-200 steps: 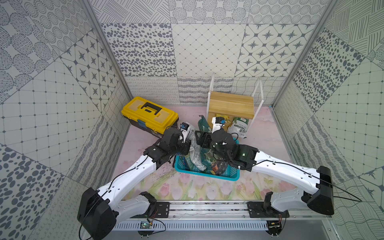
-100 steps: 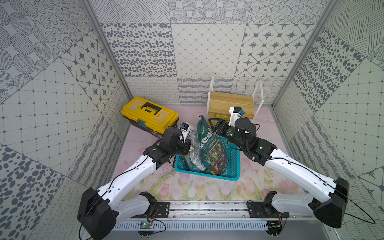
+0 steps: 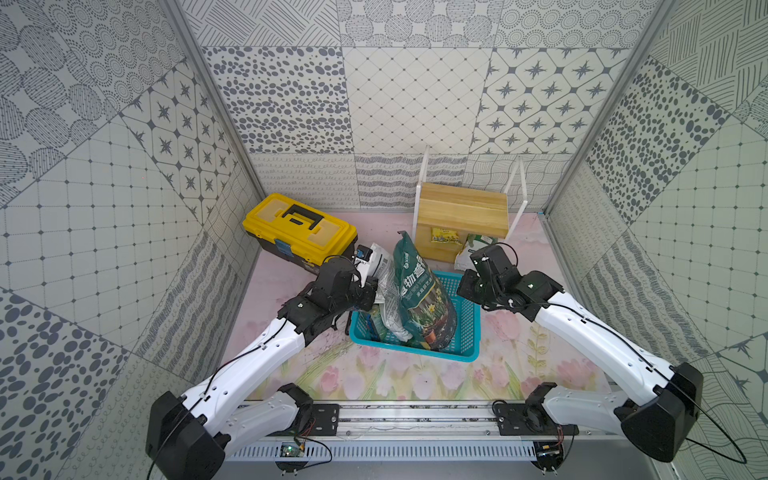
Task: Take down the fertilizer bag from the shelf
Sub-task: Place the fertilizer bag in the storage box, then adjust the fertilizer bag in the storage box.
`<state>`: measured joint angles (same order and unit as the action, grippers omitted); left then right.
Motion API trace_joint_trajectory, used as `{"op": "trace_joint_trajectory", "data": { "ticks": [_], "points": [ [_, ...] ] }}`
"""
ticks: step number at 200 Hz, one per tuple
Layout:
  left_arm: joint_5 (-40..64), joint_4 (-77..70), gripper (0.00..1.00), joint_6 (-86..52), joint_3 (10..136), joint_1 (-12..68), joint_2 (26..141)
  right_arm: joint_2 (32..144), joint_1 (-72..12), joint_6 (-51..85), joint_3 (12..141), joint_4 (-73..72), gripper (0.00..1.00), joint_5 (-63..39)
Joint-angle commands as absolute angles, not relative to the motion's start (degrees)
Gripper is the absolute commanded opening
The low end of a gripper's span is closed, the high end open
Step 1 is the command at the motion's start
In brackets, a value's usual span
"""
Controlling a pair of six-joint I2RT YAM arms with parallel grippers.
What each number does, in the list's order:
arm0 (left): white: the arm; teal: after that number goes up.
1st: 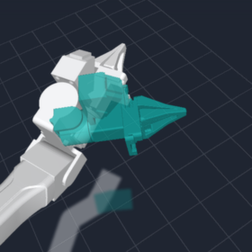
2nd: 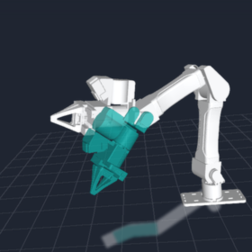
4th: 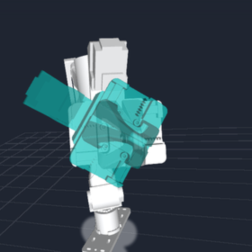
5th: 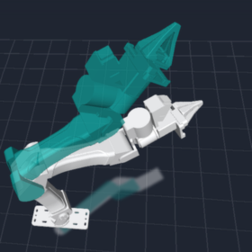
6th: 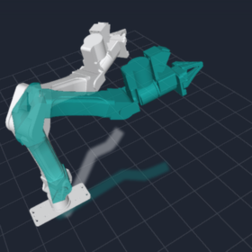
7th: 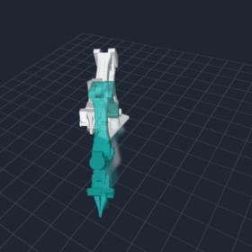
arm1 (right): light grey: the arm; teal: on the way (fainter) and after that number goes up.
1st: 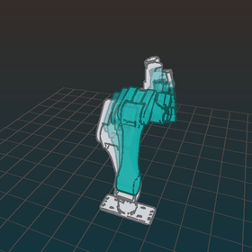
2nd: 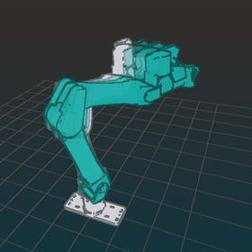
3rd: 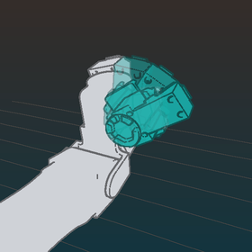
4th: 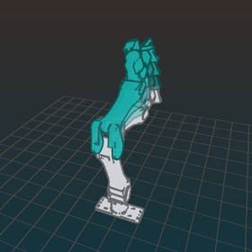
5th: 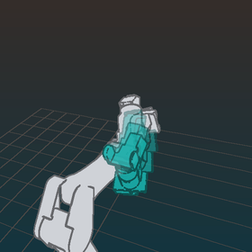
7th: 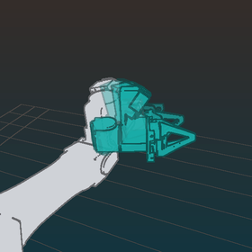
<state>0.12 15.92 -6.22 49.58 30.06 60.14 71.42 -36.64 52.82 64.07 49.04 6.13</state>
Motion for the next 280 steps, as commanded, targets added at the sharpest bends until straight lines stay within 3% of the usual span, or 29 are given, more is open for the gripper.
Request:
{"op": "trace_joint_trajectory", "data": {
  "ticks": [1,23,47,79,91,140,167,179,204,221,280],
  "points": [
    [-1.2,12.8,0.00,-6.3,47.5,28.7,56.1,75.1,-36.6,51.5,61.9,57.0,0.00,-0.3],
    [-2.0,10.3,0.05,-7.4,45.6,27.7,53.1,78.5,-36.8,51.7,61.0,57.4,0.00,-2.3],
    [-3.3,8.4,0.21,-7.7,44.0,27.0,50.6,80.9,-37.1,52.7,60.4,55.8,0.00,-1.9],
    [-4.0,6.3,0.59,-9.6,42.6,25.6,48.5,83.9,-37.2,54.2,58.8,51.5,0.03,-2.5],
    [-3.4,5.2,0.66,-10.5,42.0,24.6,47.8,85.3,-37.2,55.0,57.9,48.8,0.04,-3.6],
    [-3.2,3.5,0.71,-12.3,40.8,21.1,46.7,90.0,-37.8,56.1,57.3,43.0,0.06,-3.9],
    [-3.7,3.1,0.71,-12.9,40.4,20.3,46.5,91.1,-37.8,55.6,56.9,40.4,0.13,-4.4],
    [-3.9,3.1,0.71,-13.0,40.3,20.2,46.3,91.4,-37.8,55.3,56.5,39.0,0.21,-4.7],
    [-4.3,2.8,0.71,-13.1,40.0,20.1,45.9,93.3,-37.8,54.2,56.6,37.9,0.54,-5.7],
    [-4.5,2.9,0.71,-13.1,40.0,20.1,46.0,94.2,-37.9,53.5,56.8,37.4,0.62,-6.1],
    [-4.5,3.1,0.71,-12.7,40.1,20.1,46.1,91.8,-37.8,52.1,58.8,39.5,0.61,-3.4]
  ]
}}
